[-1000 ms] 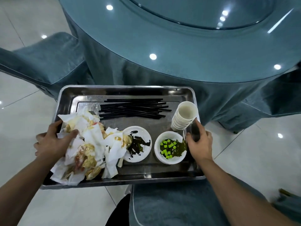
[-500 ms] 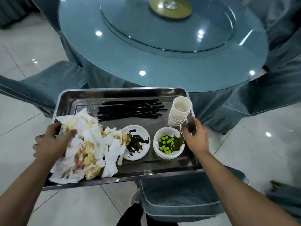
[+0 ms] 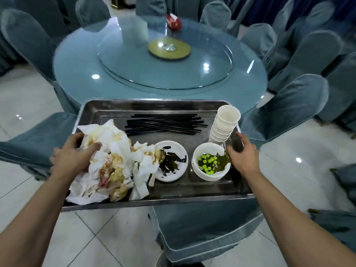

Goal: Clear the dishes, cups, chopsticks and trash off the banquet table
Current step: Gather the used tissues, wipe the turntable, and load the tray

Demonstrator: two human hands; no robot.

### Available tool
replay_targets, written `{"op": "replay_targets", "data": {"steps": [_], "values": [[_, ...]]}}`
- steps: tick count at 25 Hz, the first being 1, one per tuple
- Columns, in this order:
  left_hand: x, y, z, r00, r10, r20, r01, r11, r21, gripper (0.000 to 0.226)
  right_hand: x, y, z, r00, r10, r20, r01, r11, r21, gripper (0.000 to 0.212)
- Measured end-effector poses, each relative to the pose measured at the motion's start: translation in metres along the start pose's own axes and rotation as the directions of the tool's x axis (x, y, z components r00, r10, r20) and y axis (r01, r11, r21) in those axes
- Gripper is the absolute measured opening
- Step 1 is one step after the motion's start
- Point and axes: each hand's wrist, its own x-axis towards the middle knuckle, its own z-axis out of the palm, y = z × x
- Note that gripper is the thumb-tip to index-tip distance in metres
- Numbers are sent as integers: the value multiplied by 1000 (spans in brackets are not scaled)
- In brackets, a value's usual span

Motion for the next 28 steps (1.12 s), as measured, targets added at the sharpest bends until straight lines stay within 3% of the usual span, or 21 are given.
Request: {"op": "replay_targets", "data": {"steps": [7, 13, 21, 28], "values": [[5, 86, 22, 987, 142, 79, -133, 985, -107, 81, -7, 16, -85, 985, 38, -167, -37, 999, 9, 67], [-24, 166, 56, 948, 272, 164, -246, 955, -164, 83, -19, 69, -150, 958, 125, -257, -119, 992, 39, 65], [-104, 268, 124, 859, 469, 205, -415, 872, -258, 66, -45, 156, -247, 894, 218, -391, -197, 976, 94, 63], [-191, 337, 199, 802, 545, 247, -487, 834, -260, 63, -59, 246, -342, 850, 257, -460, -257, 964, 64, 60]]}}
